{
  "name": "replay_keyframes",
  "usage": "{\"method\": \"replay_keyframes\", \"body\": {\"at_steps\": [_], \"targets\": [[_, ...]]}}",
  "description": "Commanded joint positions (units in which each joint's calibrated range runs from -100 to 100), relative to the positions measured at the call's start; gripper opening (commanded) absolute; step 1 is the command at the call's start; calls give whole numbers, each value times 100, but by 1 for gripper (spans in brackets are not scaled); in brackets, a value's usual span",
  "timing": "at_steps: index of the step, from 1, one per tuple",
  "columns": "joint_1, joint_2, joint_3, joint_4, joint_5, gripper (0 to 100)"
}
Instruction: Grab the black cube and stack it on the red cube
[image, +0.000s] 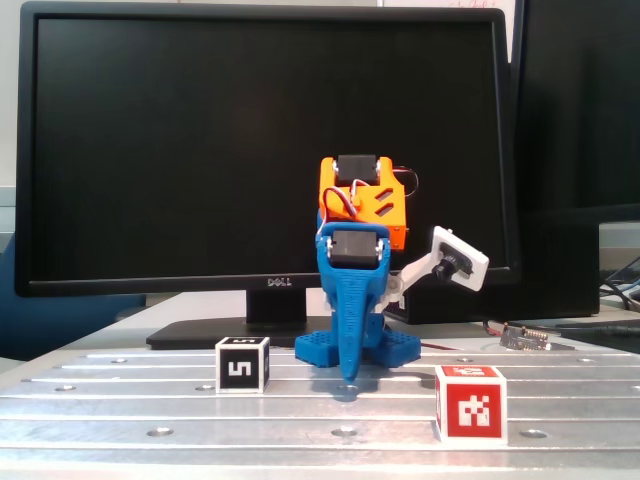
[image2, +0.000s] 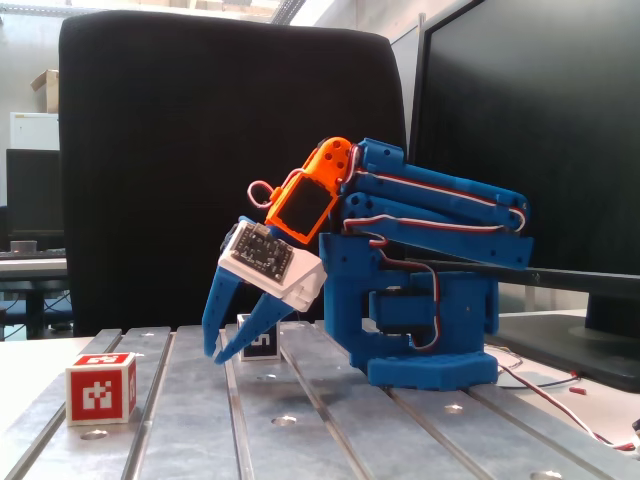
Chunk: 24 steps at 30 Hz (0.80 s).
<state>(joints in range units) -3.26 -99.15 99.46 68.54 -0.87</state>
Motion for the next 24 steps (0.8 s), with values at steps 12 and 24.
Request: {"method": "replay_keyframes", "body": {"at_steps": [12, 24], "targets": [[12, -18, 9, 341, 8, 1], [71, -26, 9, -300, -24, 2]]}}
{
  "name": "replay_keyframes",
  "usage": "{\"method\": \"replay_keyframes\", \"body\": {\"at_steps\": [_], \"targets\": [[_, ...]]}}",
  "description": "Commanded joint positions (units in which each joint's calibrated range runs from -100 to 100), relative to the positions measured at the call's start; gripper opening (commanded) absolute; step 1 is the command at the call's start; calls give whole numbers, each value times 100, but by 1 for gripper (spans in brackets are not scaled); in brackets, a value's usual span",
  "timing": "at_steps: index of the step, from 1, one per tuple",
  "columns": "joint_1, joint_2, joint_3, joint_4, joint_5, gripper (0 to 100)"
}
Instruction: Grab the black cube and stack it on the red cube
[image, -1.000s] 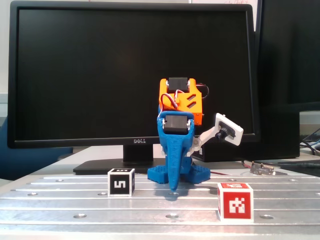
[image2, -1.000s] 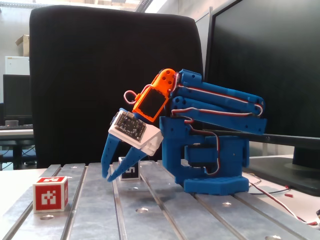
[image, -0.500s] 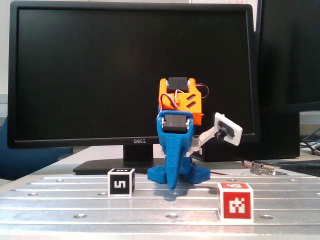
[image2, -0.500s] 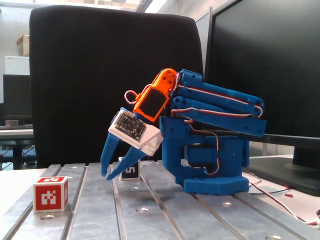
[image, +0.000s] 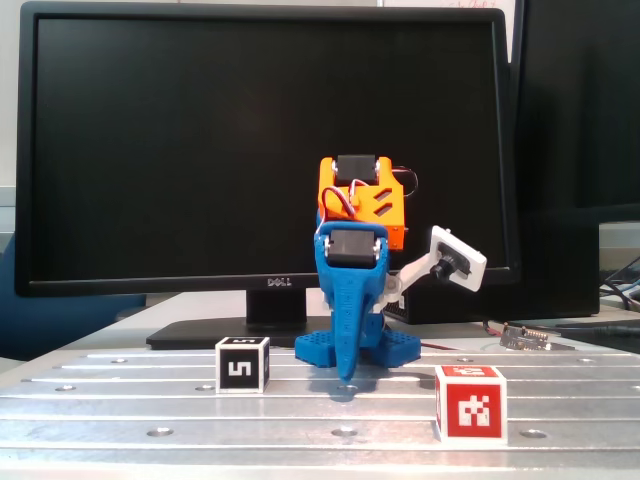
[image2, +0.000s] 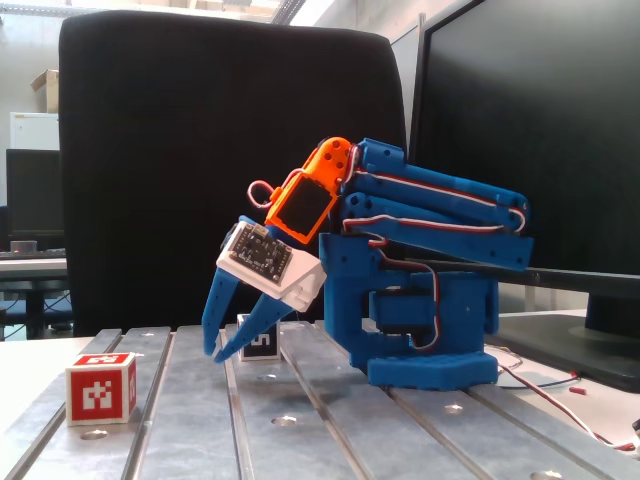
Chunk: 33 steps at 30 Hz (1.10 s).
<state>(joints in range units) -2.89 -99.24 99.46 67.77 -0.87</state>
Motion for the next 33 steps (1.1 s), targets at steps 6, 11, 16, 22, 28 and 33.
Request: {"method": "replay_keyframes", "body": {"at_steps": [6, 11, 16, 22, 28, 33], "targets": [[34, -18, 9, -514, -24, 1], [42, -9, -9, -659, 2, 1], [19, 24, -253, -642, 97, 1], [56, 676, -868, -719, 181, 1], [315, 2798, -2578, -531, 308, 1], [839, 4235, -3591, -325, 507, 1]]}}
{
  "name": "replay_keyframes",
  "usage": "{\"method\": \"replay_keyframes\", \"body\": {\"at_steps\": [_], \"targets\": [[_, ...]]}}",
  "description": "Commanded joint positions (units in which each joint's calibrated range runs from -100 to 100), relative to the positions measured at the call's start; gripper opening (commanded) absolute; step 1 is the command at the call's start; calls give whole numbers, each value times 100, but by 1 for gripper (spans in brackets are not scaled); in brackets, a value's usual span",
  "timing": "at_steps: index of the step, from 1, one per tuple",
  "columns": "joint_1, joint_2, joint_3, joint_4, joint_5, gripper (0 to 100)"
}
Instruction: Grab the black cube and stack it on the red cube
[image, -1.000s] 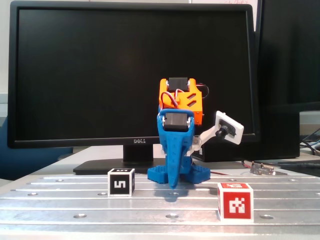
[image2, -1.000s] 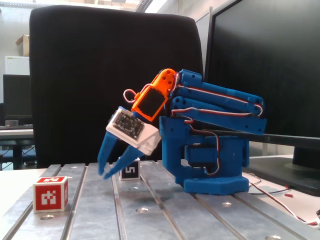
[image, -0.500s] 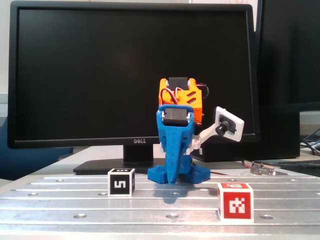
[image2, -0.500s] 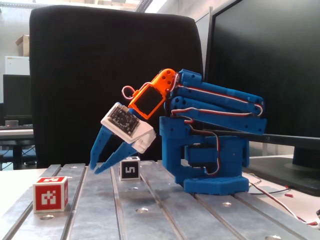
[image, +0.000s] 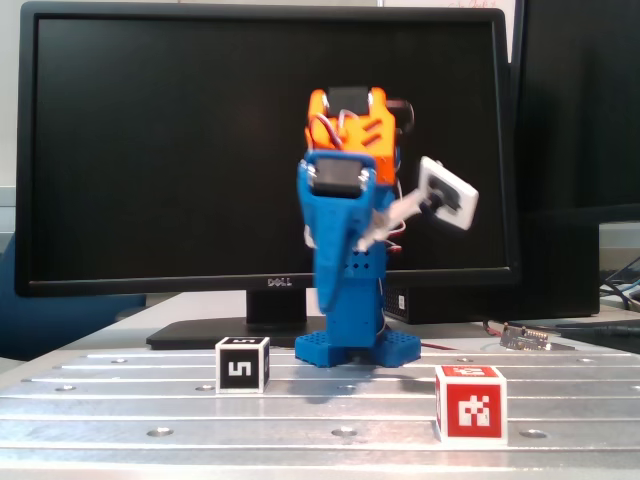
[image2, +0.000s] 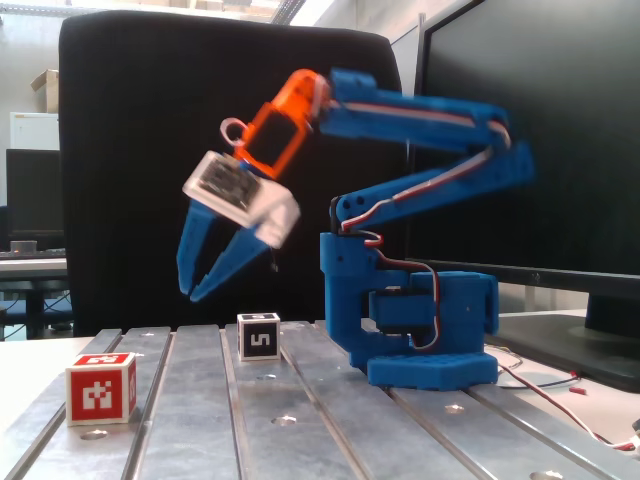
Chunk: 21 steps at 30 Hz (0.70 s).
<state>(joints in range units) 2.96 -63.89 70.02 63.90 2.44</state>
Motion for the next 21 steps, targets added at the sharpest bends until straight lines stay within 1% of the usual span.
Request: {"method": "replay_keyframes", "body": {"at_steps": [1, 3, 9, 14, 17, 21], "targets": [[364, 884, -864, 121, 350, 1], [556, 1218, -1271, 378, 613, 1], [1132, 1953, -2085, 1122, 1145, 2], [1457, 2638, -2628, 1575, 1387, 1], [1701, 3022, -2918, 1934, 1676, 2], [2063, 3265, -3081, 2302, 1907, 2]]}}
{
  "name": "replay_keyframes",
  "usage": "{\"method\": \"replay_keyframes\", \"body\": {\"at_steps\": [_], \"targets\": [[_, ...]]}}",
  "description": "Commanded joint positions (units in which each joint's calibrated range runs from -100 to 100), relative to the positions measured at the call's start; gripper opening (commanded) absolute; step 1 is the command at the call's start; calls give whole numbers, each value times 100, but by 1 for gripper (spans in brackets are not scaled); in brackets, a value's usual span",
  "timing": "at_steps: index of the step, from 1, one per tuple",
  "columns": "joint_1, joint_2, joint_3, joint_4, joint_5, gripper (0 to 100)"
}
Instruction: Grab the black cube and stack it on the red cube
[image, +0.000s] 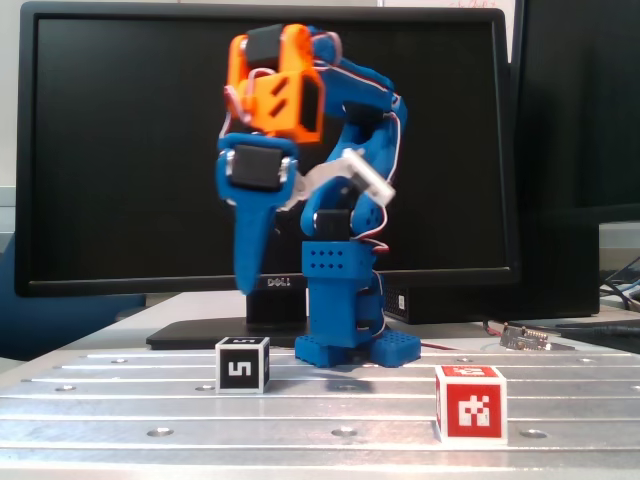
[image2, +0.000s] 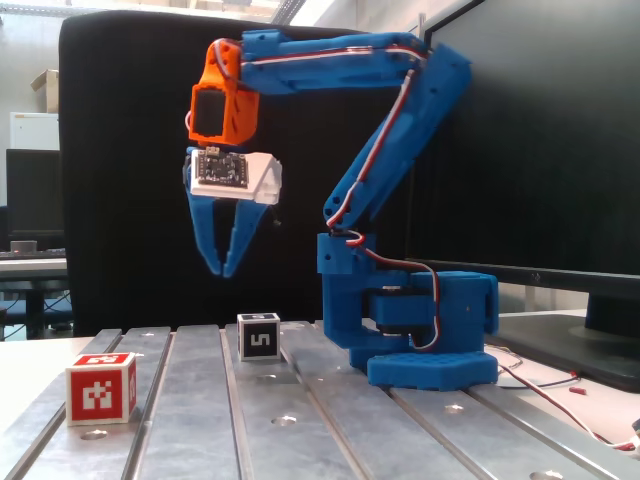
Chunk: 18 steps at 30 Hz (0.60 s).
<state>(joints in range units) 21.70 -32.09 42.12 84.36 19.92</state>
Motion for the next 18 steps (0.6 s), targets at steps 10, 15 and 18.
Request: {"method": "replay_keyframes", "body": {"at_steps": [10, 15, 18], "targets": [[1001, 85, -345, 1026, 770, 7], [1133, 85, -327, 1137, 765, 19], [1133, 85, -291, 1111, 712, 22]]}}
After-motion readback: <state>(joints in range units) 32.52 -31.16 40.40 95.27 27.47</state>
